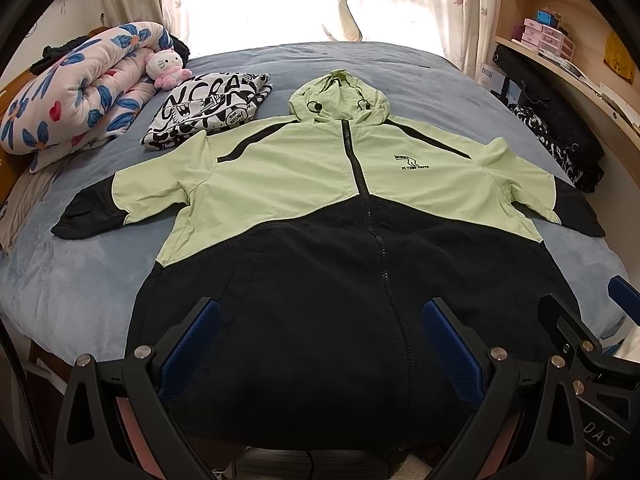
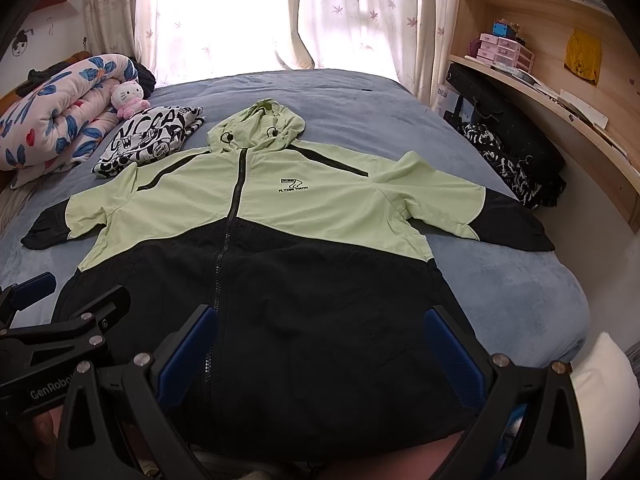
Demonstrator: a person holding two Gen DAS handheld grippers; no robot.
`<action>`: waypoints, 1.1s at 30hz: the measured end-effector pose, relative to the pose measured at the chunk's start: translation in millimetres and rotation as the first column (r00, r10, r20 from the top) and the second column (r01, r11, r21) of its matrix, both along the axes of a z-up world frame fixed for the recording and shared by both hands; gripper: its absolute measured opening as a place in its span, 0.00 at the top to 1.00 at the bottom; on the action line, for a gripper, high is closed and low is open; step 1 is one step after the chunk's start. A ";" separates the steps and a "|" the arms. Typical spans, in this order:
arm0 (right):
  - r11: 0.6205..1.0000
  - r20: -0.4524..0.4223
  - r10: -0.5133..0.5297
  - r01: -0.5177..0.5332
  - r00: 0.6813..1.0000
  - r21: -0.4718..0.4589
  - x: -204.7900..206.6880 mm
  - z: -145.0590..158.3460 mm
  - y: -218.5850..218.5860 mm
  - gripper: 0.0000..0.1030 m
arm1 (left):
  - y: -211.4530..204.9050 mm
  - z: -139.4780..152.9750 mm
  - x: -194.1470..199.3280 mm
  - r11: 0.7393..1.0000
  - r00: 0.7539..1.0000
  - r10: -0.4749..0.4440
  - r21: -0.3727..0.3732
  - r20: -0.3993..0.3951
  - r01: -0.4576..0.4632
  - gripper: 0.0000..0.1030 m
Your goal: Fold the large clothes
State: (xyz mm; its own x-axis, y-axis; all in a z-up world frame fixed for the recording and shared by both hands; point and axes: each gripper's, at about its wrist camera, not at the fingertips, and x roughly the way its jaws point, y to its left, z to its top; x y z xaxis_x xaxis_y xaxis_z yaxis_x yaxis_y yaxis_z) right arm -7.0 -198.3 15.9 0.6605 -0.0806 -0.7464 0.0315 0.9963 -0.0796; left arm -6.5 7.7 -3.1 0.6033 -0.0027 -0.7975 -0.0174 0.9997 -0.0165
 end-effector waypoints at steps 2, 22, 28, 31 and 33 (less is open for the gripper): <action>1.000 -0.001 0.000 0.000 1.000 0.001 0.4 -0.3 -0.6 0.00 | 0.5 -0.2 -0.2 1.000 1.000 0.000 0.001 -0.001 0.000 0.03; 1.000 -0.007 -0.001 0.001 1.000 0.010 6.4 -5.6 2.7 0.00 | 7.7 4.8 7.7 1.000 1.000 0.010 0.011 -0.005 -0.010 0.03; 1.000 0.007 0.004 -0.004 1.000 0.014 15.3 1.4 2.3 0.00 | 5.0 11.2 14.0 1.000 1.000 0.014 0.005 0.001 -0.014 0.03; 0.999 0.022 0.010 -0.011 1.000 0.036 17.0 9.0 -2.9 0.00 | 3.2 16.2 15.2 1.000 1.000 0.008 -0.010 0.012 -0.007 0.03; 0.996 0.030 0.027 -0.029 0.999 0.080 16.8 15.2 -7.6 0.00 | 0.5 21.0 16.5 1.000 1.000 -0.002 -0.018 0.022 0.002 0.03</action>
State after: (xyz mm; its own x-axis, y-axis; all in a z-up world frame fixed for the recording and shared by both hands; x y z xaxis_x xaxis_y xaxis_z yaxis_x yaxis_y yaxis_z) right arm 9.8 -206.0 31.1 0.6834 -0.0023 -0.7301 0.0043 1.0000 0.0009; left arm 9.9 8.2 17.8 0.6204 -0.0177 -0.7841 -0.0150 0.9993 -0.0345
